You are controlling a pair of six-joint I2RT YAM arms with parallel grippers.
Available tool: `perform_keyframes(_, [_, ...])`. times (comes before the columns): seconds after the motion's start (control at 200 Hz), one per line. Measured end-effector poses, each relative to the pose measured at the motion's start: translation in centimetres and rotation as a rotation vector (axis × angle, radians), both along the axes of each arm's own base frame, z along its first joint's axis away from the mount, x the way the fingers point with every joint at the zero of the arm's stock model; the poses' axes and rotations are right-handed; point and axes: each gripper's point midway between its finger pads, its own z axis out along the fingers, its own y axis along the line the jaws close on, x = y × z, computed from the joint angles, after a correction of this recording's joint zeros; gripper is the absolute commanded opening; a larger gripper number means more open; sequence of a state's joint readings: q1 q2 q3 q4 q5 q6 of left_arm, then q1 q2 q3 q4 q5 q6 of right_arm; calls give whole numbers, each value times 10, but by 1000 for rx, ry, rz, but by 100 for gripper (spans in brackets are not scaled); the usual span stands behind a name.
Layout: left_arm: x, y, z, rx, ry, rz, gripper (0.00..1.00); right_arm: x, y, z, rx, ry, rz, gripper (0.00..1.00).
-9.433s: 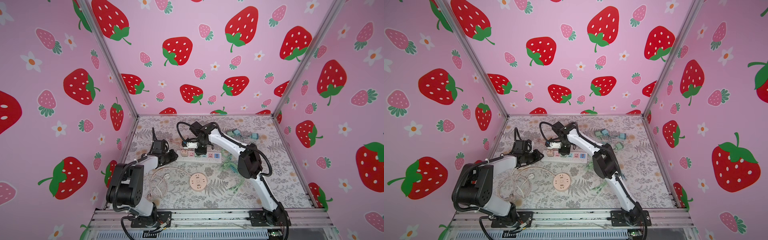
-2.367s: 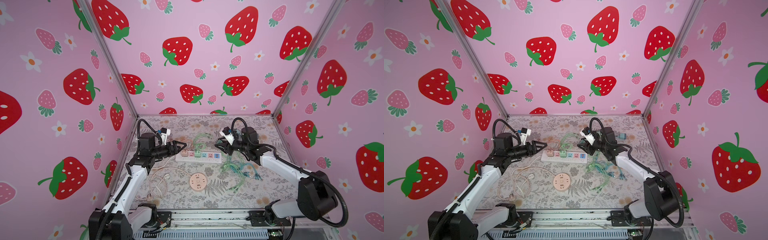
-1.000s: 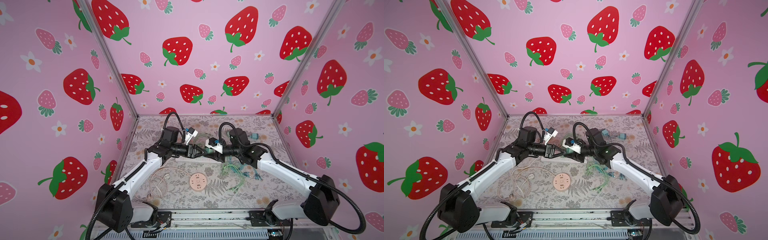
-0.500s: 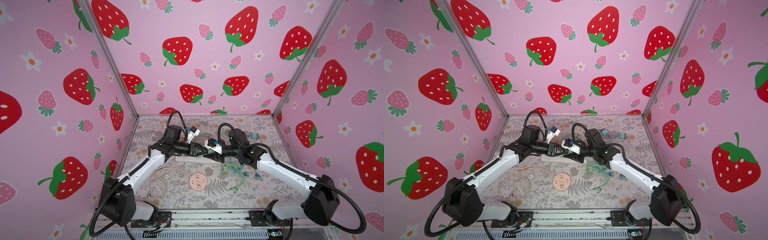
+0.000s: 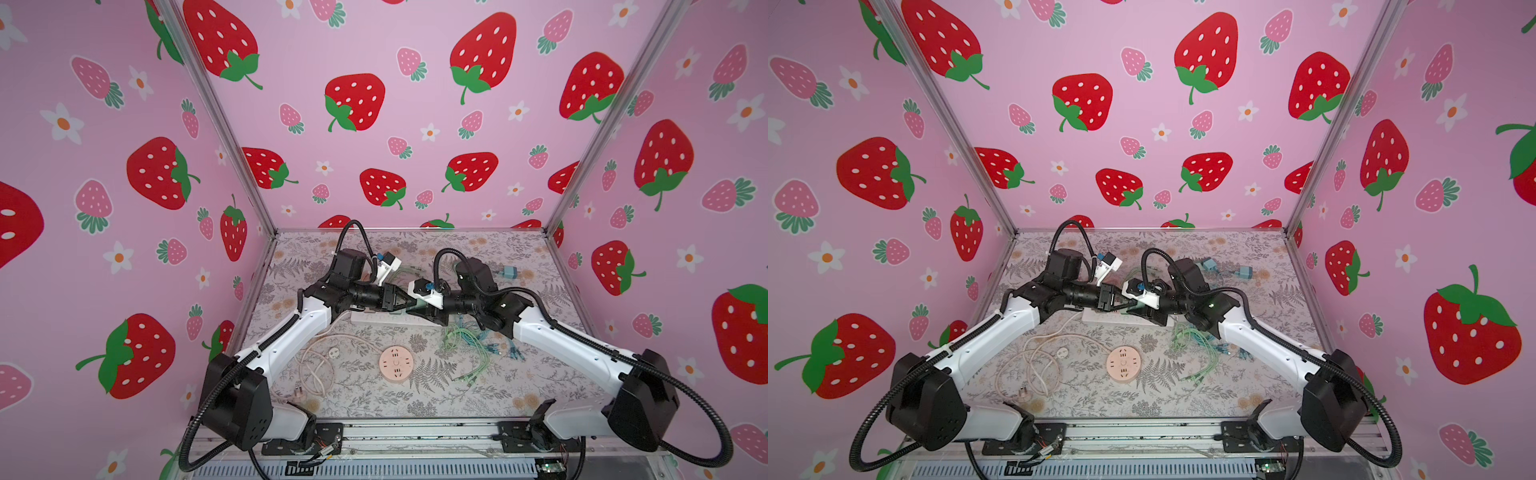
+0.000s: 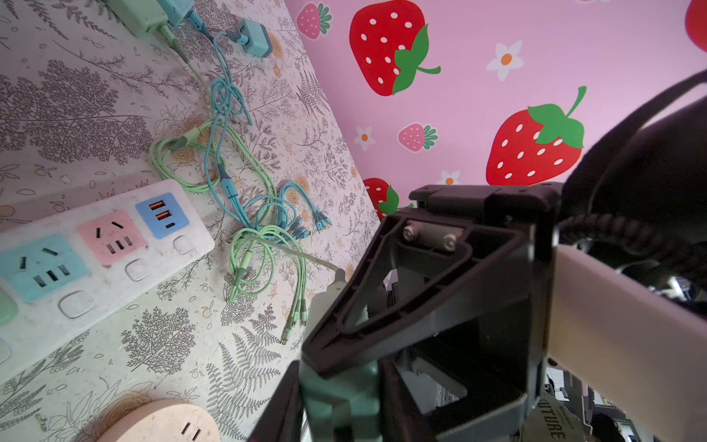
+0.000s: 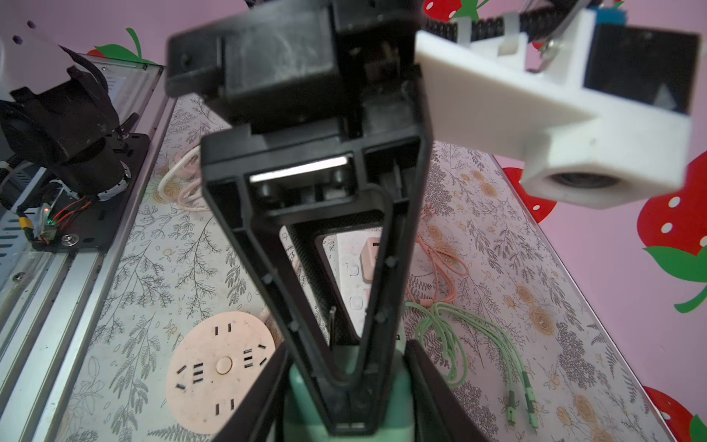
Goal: Insert the plug
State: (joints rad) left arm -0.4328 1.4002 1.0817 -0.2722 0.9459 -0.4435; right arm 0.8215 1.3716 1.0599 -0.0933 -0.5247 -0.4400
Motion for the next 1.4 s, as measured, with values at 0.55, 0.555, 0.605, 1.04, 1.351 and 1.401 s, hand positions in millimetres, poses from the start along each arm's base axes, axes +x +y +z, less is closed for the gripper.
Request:
perform_keyframes(0.55, [4,1,-1,17,-14,18,10,-1,-21,23,61,0,-127,73])
perform_keyframes(0.555, [4,1,-1,17,-15,19,10,-1,-22,23,62,-3,-128,74])
perform_keyframes(0.605, [6,2,-2,20,-15,23,8,-3,-27,31,90,-11,-153,78])
perform_keyframes(1.04, [34,11,-2,20,-65,105,0,-18,-63,49,300,136,-283,82])
perform_keyframes(1.351, [35,17,27,-97,-239,153,0,-16,-87,1,493,514,-275,79])
perform_keyframes(1.401, [33,17,33,-123,-270,150,0,-21,-85,-1,520,557,-238,79])
